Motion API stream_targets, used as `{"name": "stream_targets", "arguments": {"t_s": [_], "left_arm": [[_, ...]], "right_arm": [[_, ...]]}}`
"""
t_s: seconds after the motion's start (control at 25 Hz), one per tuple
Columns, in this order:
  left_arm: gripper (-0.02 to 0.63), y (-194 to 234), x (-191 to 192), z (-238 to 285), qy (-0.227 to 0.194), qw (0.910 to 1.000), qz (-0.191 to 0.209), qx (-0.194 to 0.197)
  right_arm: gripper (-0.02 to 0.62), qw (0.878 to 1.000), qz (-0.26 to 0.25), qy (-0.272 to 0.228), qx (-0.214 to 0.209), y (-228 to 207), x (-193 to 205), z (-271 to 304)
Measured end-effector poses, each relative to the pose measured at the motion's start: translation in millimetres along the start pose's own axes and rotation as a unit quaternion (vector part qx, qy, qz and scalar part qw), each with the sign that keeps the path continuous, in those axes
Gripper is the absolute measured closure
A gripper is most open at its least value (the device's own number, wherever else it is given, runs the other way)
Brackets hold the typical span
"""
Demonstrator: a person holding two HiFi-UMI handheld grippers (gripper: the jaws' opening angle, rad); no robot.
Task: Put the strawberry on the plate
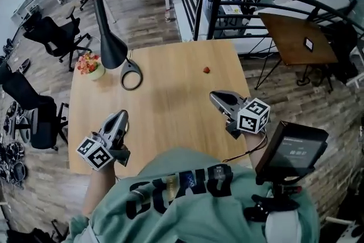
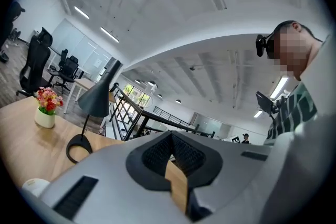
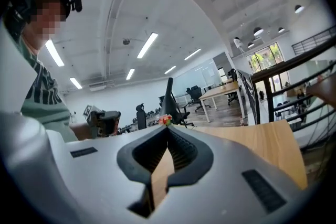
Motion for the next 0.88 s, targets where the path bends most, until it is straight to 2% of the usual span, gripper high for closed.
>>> {"name": "stream_targets", "arguments": {"t_s": [0.16,0.44,0.6,0.88], "left_arm": [[0.604,10,4,-11,-0.003,0.9999,-0.014,-0.001],[0.604,22,15,-4,-0.003,0.9993,-0.022,-0.031],[0.604,21,14,4,-0.007,0.9989,-0.028,-0.037],[0.604,22,21,21,0.011,0.9990,-0.030,-0.032]], "right_arm": [[0.589,1.000,-0.003,0.024,-0.003,9,-3,24],[0.589,0.998,-0.017,0.048,-0.035,-4,-7,49],[0.589,0.998,-0.006,0.047,-0.032,-18,-7,46],[0.589,0.999,0.009,0.041,-0.030,-32,2,46]]}}
Point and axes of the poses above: the fingertips, and each gripper's own axes: z forward along the fingers, y to its left, x out of its underside, the point moved 8 cm from there along -z, backward along the fingers
